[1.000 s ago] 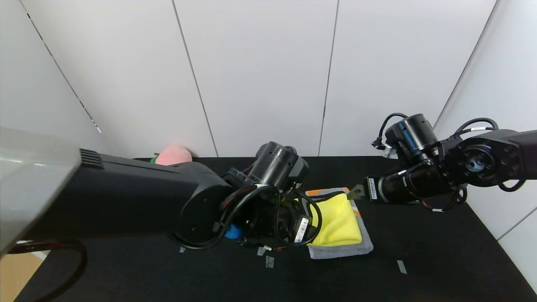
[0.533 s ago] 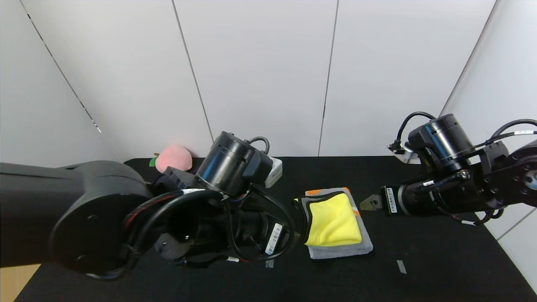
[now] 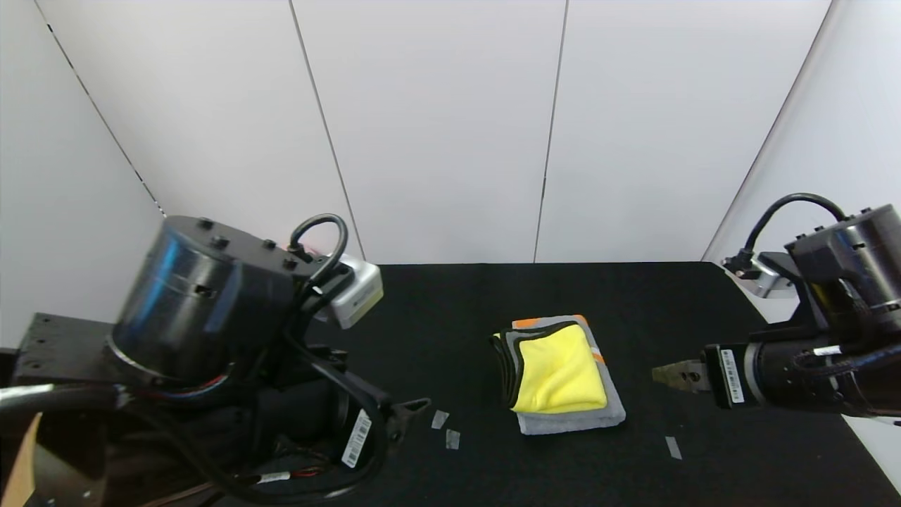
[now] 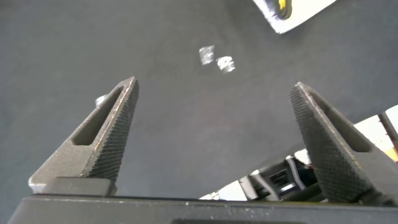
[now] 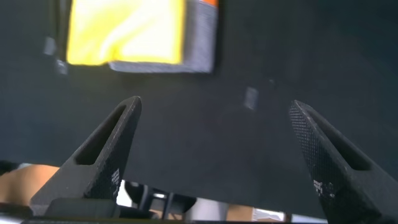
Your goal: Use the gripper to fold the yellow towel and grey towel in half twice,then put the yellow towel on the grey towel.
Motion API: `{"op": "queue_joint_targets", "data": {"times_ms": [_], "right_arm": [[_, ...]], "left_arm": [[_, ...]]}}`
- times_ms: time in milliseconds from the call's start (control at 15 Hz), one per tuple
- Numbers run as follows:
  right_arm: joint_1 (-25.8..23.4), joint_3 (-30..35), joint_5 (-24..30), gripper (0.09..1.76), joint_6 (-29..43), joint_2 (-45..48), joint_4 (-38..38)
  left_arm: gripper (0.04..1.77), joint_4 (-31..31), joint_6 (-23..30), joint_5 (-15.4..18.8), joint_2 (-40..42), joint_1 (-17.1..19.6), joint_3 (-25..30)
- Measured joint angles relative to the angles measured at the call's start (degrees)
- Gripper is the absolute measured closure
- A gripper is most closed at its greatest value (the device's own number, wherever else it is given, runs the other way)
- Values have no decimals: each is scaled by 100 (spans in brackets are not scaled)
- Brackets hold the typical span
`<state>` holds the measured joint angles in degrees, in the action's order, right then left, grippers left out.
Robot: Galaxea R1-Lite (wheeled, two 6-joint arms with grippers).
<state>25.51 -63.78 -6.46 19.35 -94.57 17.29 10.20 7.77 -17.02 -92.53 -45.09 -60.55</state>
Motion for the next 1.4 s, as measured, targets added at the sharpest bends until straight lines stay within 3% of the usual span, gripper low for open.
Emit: {"op": "queue_joint_targets", "data": {"times_ms": [67, 133, 400, 800, 1200, 1267, 1400], "right_arm": [[28, 778, -216, 15, -9, 897, -2], [30, 1158, -385, 15, -16, 1354, -7], [-124, 1607, -410, 15, -50, 2228, 0], [-1100, 2209, -363, 15, -389, 3615, 256], [-1675, 2928, -357, 15, -499, 5103, 685], [-1766, 2977, -355, 15, -501, 5400, 874], [-1910, 3021, -350, 15, -510, 5960, 1197]], "left_arm": [[10, 150, -117, -104, 1119, 59, 603], [10, 263, -191, -101, 1482, 160, 736], [10, 745, -336, -90, 2422, 780, 916], [9, 1626, -432, -74, 3941, 1930, 1078], [9, 2480, -574, 18, 5634, 2693, 1469], [9, 2622, -627, 107, 5895, 2850, 1507], [9, 2917, -668, 723, 6406, 3283, 1541]]}}
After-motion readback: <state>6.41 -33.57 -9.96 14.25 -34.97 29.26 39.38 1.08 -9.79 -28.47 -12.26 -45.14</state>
